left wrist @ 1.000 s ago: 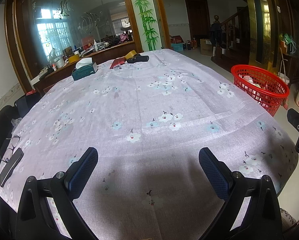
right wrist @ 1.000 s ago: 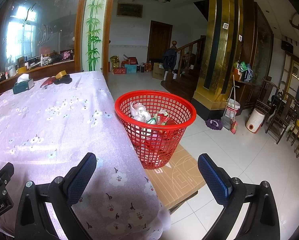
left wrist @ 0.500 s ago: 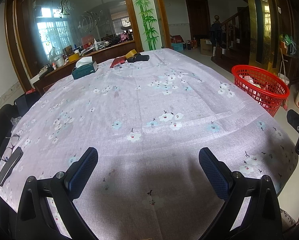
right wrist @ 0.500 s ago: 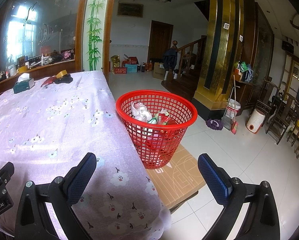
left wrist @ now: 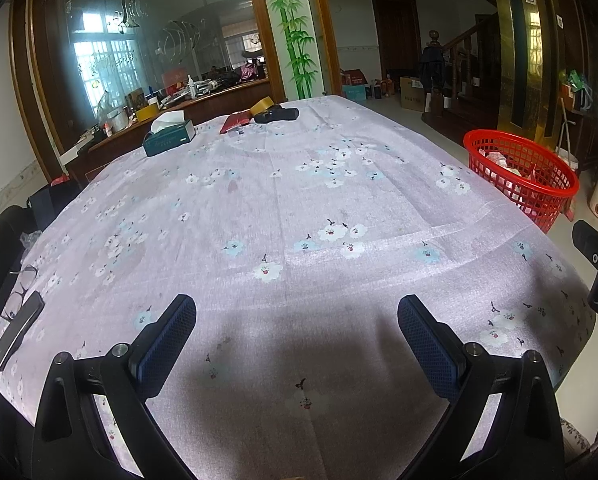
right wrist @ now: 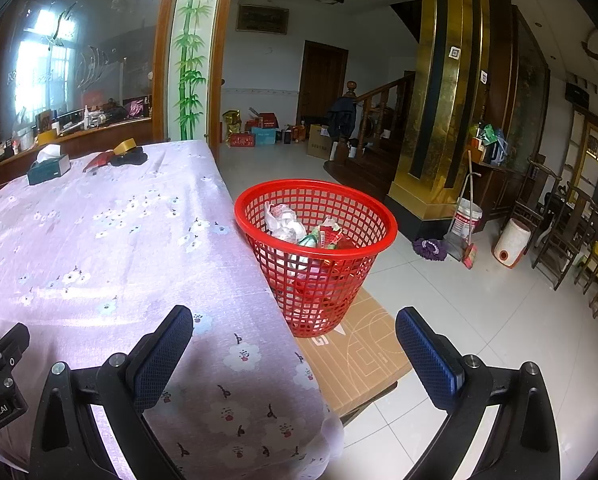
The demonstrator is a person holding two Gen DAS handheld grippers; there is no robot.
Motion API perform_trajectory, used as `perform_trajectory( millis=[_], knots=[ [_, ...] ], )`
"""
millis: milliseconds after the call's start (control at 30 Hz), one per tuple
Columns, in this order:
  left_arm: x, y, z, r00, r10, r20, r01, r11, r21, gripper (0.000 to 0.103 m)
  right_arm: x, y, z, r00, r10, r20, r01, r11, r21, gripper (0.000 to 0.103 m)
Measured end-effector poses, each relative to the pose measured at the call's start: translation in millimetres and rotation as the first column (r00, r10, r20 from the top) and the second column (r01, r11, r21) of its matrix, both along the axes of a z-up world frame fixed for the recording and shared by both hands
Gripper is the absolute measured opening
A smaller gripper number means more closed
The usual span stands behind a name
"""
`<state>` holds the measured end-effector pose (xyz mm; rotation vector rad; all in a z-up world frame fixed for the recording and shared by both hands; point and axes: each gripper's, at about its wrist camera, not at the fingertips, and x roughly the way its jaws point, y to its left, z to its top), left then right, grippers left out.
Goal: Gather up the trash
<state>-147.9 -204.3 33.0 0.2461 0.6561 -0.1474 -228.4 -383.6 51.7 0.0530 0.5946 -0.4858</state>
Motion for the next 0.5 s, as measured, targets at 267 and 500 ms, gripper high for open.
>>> perform_trajectory(
  millis=[267, 500],
  knots=[
    [-2.5, 2.7, -7.1, 1.000, 0.005, -0.014, -0.005, 1.000, -0.009, 0.100, 4.3, 3.7, -1.3, 1.000, 0.013, -0.008, -0.013, 1.000, -0.004, 0.103],
    [-0.7, 14.0, -7.9, 0.999, 0.026, -0.032, -0.027, 0.999, -0.028, 0.100, 10.2, 10.8, 1.6, 0.999, 0.032, -0.009, -0.033, 0.999, -0.016, 0.103]
  ],
)
